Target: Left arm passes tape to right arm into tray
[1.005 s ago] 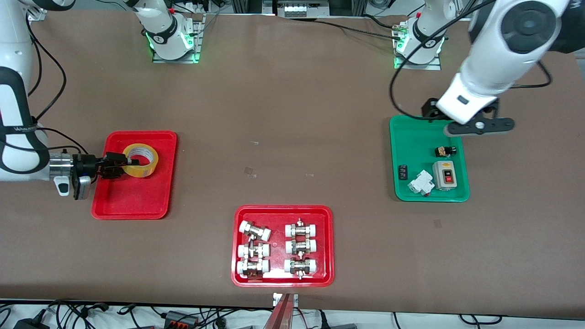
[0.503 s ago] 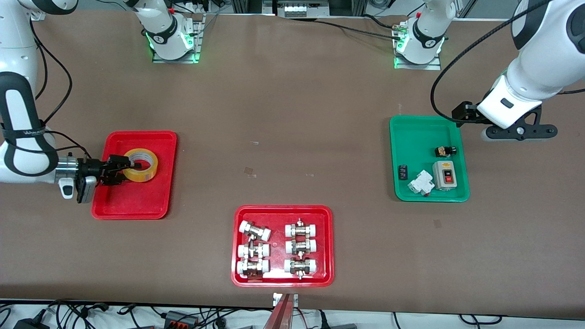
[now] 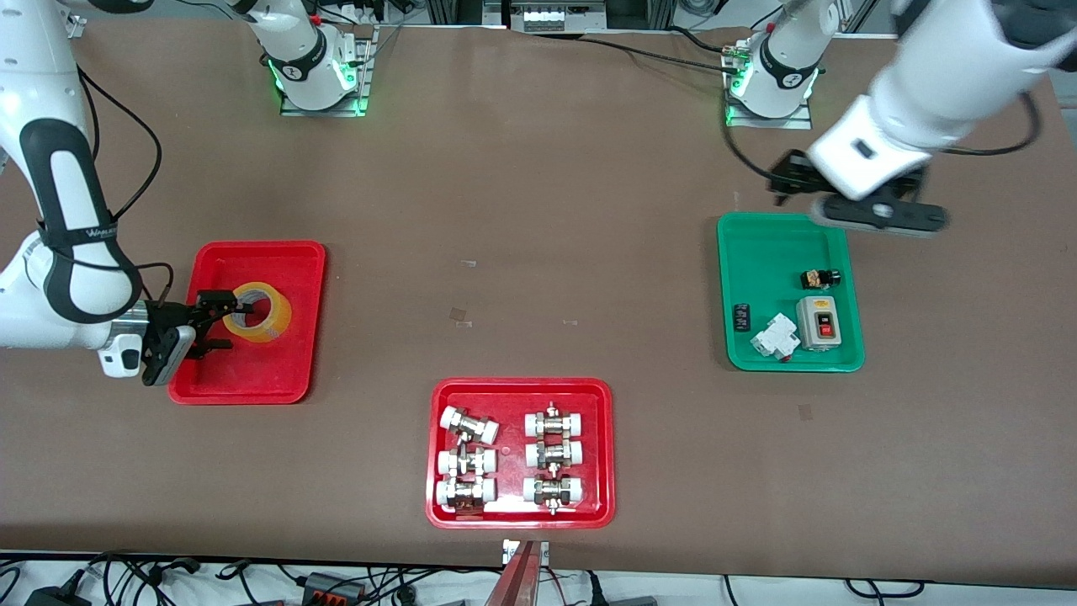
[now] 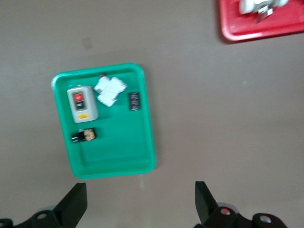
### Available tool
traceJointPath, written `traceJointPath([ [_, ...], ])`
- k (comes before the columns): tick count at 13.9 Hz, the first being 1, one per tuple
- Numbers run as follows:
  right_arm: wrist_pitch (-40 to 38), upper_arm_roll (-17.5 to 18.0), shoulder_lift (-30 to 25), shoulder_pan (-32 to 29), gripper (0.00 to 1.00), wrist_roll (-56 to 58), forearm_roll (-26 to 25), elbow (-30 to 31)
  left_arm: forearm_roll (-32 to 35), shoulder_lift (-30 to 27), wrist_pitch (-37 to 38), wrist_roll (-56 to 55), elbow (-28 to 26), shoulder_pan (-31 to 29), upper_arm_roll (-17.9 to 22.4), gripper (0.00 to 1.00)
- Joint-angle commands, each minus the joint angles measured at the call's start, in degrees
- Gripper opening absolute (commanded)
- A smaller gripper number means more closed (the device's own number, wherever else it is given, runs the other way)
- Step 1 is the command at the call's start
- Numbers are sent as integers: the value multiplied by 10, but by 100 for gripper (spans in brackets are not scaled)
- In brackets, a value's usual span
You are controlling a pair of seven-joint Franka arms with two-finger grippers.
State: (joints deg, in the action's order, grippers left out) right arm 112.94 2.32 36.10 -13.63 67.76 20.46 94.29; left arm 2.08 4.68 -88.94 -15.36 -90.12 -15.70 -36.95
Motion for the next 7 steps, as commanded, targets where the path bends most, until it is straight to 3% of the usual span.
traceJointPath([
  [1, 8, 0, -69, 27, 100, -64, -80, 13, 6, 40, 24, -18, 54, -6, 2, 100],
  [5, -53, 0, -175, 70, 100, -228, -204, 14, 15, 13, 28, 66, 21, -106, 9, 100],
  [7, -105, 0, -221, 92, 100, -326, -230, 13, 13, -17, 11, 67, -15, -108, 7, 100],
])
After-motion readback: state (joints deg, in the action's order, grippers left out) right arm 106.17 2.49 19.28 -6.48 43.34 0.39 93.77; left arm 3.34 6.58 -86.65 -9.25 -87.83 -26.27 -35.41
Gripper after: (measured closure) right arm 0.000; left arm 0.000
